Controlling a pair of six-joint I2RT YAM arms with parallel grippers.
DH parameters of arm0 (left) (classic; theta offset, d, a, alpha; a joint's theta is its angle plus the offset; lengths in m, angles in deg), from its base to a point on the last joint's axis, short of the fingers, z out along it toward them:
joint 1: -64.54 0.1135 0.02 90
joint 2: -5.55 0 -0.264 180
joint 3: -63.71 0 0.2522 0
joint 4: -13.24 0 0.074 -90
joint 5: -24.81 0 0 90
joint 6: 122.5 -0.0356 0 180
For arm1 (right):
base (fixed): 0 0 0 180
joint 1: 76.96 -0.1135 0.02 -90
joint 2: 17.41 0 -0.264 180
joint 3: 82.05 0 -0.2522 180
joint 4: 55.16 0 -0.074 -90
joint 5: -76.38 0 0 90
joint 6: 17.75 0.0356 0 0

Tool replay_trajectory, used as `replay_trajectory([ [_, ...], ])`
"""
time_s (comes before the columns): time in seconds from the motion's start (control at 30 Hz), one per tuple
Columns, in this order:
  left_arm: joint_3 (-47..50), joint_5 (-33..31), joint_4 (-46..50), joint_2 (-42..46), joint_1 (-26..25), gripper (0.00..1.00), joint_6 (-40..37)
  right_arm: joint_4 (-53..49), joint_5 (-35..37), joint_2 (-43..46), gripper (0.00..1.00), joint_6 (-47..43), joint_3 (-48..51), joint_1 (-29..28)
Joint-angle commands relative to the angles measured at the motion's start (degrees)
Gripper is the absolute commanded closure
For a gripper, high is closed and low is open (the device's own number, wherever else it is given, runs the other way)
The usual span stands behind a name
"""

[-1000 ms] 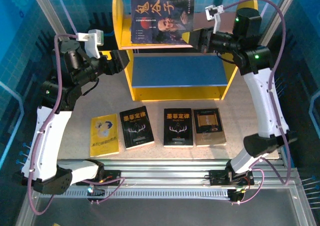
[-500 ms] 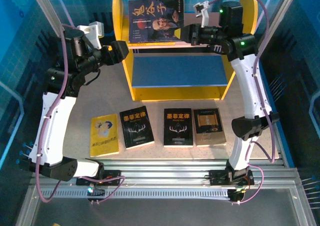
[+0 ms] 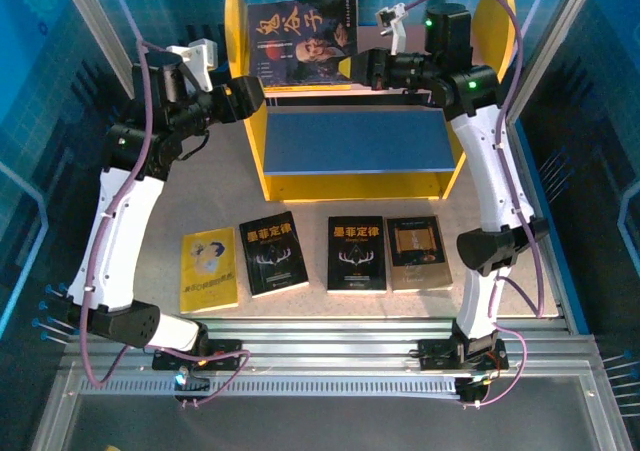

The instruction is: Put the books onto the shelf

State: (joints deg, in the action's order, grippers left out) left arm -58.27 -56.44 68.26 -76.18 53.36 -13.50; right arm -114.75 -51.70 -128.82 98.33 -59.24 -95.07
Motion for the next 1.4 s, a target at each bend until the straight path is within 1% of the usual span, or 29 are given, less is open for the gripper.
replay_trajectory([
  [0.0, -1.8, -0.7, -1.5, -0.6, 0.5, 0.19, -0.8, 4.0, -1.5, -1.2, 1.00, 1.5, -3.7, -0.7],
  [0.23, -1.9, -1.0, -1.4, -0.3, 0.5, 0.19, -0.7, 5.0, -2.9, -3.9, 0.99, 3.3, -6.0, -0.7],
  [0.43, -2.1, -1.7, -1.1, -0.2, 0.5, 0.19, -1.0, 6.0, -7.0, -4.7, 0.99, 4.8, -6.2, -0.5],
  [0.67, -2.1, -1.6, -1.4, -0.7, 0.5, 0.19, -0.7, 7.6, -10.6, -4.9, 0.98, 6.9, -6.2, 0.9],
  [0.9, -2.5, -1.4, -1.8, -0.9, 0.5, 0.19, -0.3, 7.2, -11.6, -5.1, 0.92, 7.1, -6.2, 1.9],
  [1.37, -2.5, -1.5, -1.6, -1.0, 0.5, 0.19, -0.1, 4.3, -11.1, -5.7, 0.88, 5.2, -6.7, 1.7],
])
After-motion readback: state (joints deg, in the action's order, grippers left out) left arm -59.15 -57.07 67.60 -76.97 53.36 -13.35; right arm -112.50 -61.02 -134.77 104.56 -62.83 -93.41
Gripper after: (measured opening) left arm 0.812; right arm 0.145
